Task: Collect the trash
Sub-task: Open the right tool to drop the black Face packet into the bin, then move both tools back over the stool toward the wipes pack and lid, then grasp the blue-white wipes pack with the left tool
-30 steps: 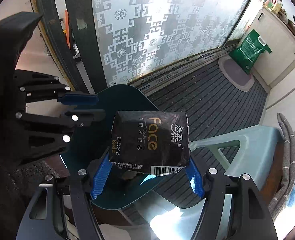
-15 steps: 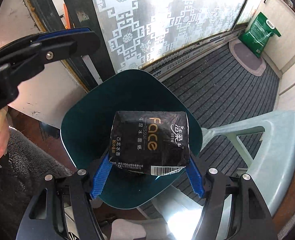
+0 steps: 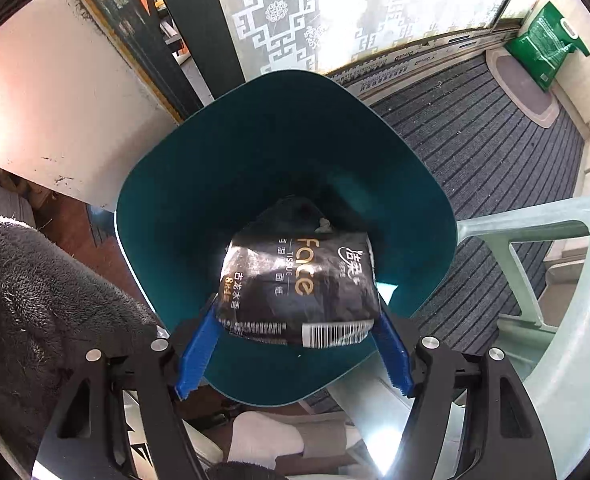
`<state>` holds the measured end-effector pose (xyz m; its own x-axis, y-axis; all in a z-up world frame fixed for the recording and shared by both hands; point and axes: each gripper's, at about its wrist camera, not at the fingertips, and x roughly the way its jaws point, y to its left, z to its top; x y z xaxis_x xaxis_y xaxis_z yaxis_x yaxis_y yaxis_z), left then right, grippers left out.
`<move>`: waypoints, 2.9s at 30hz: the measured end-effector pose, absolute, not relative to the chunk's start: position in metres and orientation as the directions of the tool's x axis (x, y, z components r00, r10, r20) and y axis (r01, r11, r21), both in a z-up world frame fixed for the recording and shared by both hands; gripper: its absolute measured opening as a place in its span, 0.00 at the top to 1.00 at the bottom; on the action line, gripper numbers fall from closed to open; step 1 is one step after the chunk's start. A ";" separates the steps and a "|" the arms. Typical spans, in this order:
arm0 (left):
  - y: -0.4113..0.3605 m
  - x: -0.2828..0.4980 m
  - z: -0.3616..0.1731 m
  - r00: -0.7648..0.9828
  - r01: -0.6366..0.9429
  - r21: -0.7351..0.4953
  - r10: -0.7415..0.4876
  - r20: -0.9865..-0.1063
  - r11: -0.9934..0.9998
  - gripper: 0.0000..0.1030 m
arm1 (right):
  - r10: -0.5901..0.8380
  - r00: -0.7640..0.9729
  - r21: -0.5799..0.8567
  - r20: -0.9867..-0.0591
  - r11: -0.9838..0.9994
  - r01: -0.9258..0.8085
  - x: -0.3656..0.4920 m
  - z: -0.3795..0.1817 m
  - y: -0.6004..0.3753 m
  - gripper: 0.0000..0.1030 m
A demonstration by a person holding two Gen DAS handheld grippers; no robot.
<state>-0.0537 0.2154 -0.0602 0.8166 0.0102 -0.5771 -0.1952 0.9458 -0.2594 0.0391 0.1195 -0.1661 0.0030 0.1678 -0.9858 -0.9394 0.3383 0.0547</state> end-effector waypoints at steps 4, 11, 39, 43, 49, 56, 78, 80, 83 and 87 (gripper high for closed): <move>0.216 -0.055 -0.057 0.824 -0.191 -0.272 0.003 -0.567 0.943 0.79 | 0.184 0.005 0.060 -0.983 0.343 -0.937 0.037 -0.162 0.118 0.26; 0.212 -0.053 -0.049 0.838 -0.185 -0.277 0.005 -0.545 0.943 0.79 | 0.245 0.023 0.059 -0.969 0.324 -0.944 0.035 -0.144 0.111 0.26; 0.137 -0.017 0.000 0.911 -0.057 -0.237 -0.046 -0.409 0.970 0.54 | 0.538 0.467 -0.063 -0.702 0.606 -0.793 0.097 0.014 -0.027 0.38; 0.107 0.003 -0.004 0.893 0.023 -0.170 -0.097 -0.440 0.985 0.47 | 0.509 0.504 -0.067 -0.698 0.654 -0.754 0.112 0.014 -0.064 0.38; 0.068 0.031 -0.016 0.835 0.121 -0.152 -0.183 -0.519 0.981 0.38 | 0.460 0.548 -0.074 -0.699 0.715 -0.695 0.136 0.013 -0.112 0.37; 0.030 0.065 0.003 0.812 0.239 -0.075 -0.241 -0.532 0.968 0.10 | 0.420 0.531 -0.012 -0.736 0.776 -0.631 0.164 -0.001 -0.166 0.33; -0.043 0.194 -0.030 0.584 0.430 0.070 -0.218 -0.782 0.900 0.04 | 0.435 0.435 0.065 -0.788 0.762 -0.644 0.182 -0.027 -0.199 0.31; -0.046 0.200 -0.032 0.579 0.431 0.088 -0.201 -0.790 0.898 0.04 | 0.426 0.435 0.055 -0.793 0.762 -0.645 0.183 -0.029 -0.198 0.31; -0.046 0.211 -0.037 0.568 0.413 0.102 -0.169 -0.805 0.905 0.04 | 0.414 0.435 0.038 -0.800 0.758 -0.651 0.186 -0.032 -0.193 0.33; -0.046 0.222 -0.043 0.544 0.406 0.082 -0.168 -0.822 0.910 0.04 | 0.400 0.441 0.022 -0.803 0.760 -0.649 0.187 -0.032 -0.189 0.41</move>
